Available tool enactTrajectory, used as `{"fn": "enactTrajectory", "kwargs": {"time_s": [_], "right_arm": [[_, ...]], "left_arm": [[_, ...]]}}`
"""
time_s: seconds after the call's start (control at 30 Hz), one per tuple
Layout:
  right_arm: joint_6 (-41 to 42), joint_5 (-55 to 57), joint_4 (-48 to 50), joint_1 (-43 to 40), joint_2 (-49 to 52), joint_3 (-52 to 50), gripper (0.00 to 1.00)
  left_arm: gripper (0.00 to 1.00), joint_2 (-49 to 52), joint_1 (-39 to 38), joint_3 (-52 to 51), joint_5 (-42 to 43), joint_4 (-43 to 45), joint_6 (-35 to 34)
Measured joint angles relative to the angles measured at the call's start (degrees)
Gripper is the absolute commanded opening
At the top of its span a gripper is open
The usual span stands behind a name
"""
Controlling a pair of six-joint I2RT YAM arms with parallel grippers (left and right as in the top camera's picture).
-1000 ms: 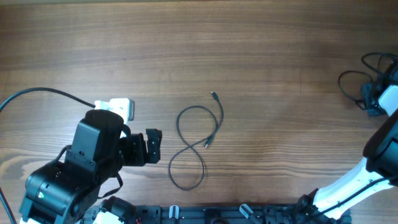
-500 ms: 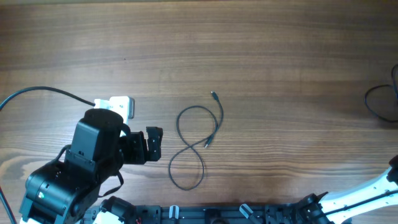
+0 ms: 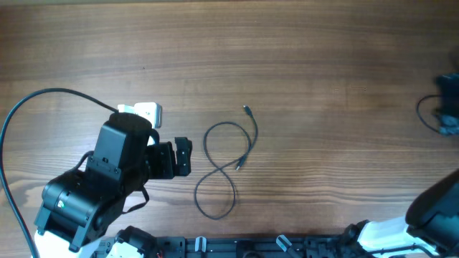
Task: Untangle cables
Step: 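Reach the right gripper to the last figure-eight cable and grasp it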
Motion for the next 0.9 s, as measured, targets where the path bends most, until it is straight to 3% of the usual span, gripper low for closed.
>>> {"fn": "enactTrajectory", "kwargs": {"time_s": [0.13, 0.27, 0.33, 0.57, 0.6, 0.73, 0.83, 0.9], "right_arm": [[-17.44, -6.97, -9.46, 20.46, 0.11, -0.35, 1.00], [-28.74, -8.87, -20.81, 38.49, 0.13, -0.42, 1.00], [-31.91, -9.35, -26.05, 47.32, 0.13, -0.55, 1.00], [-38.27, -16.39, -30.27, 70.66, 0.17, -0.59, 1.00], [-36.72, -16.81, -26.77, 76.89, 0.17, -0.68, 0.99], [-22.40, -14.23, -8.96, 83.95, 0.55, -2.67, 1.00], [-11.08, -12.48, -2.60, 87.38, 0.59, -5.97, 1.00], [-4.92, -11.56, 1.14, 88.06, 0.61, -8.98, 1.00]], "left_arm": [[1.00, 0.00, 0.00, 0.00, -3.34, -0.52, 0.00], [1.00, 0.15, 0.00, 0.00, -5.07, -5.86, 0.00], [1.00, 0.63, 0.00, -0.02, -5.25, -10.67, -0.02], [1.00, 0.90, 0.00, -0.02, -5.55, -12.31, 0.00], [1.00, 0.96, 0.00, -0.02, -7.04, -11.85, 0.00], [1.00, 1.09, 0.94, -0.11, -15.74, -5.18, -3.87], [1.00, 1.14, 6.34, -0.13, -19.06, -2.27, -6.05], [1.00, 1.14, 13.92, -0.13, -19.71, 0.28, -6.01]]}}
